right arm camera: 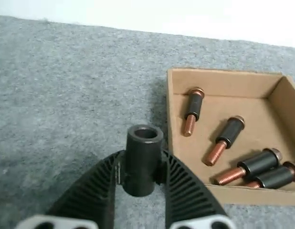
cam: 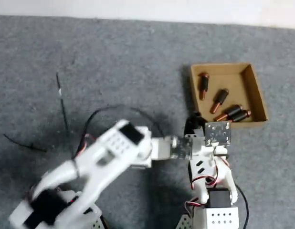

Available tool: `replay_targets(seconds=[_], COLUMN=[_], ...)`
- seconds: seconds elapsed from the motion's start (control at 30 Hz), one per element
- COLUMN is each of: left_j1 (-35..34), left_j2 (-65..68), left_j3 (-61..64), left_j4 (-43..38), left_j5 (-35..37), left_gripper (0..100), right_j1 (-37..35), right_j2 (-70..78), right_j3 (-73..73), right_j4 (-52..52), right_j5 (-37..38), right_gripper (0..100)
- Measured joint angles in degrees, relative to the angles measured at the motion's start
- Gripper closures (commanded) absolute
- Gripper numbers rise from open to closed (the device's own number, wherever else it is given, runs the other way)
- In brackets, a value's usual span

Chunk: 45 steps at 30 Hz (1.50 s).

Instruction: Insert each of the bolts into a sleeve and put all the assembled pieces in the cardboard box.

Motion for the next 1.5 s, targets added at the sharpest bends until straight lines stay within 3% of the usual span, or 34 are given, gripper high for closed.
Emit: replay_targets(seconds=[0.17,0.47,0.67,1.27,1.5], left_j1=[-1.0,-2.3,-2.4,-1.6,1.9], left_j2=[13.0,22.7,23.7,24.5,22.5], left_j3=[-10.3,-17.9,-18.8,-18.0,-17.7], left_j4=[0.6,0.8,0.8,1.2,6.9], left_j5=[-2.5,-4.7,-4.8,-4.9,-4.7], left_gripper=[89,89,89,89,89], right_j1=[0.2,2.9,7.4,14.9,15.7], right_j2=[0.0,0.1,0.1,-0.1,-0.1], right_j3=[0.0,0.0,0.0,0.0,0.0], right_j4=[0.1,0.2,0.2,0.0,0.0], right_j5=[0.1,0.1,-3.2,-3.8,-3.9], right_gripper=[99.0,99.1,99.1,99.1,99.1])
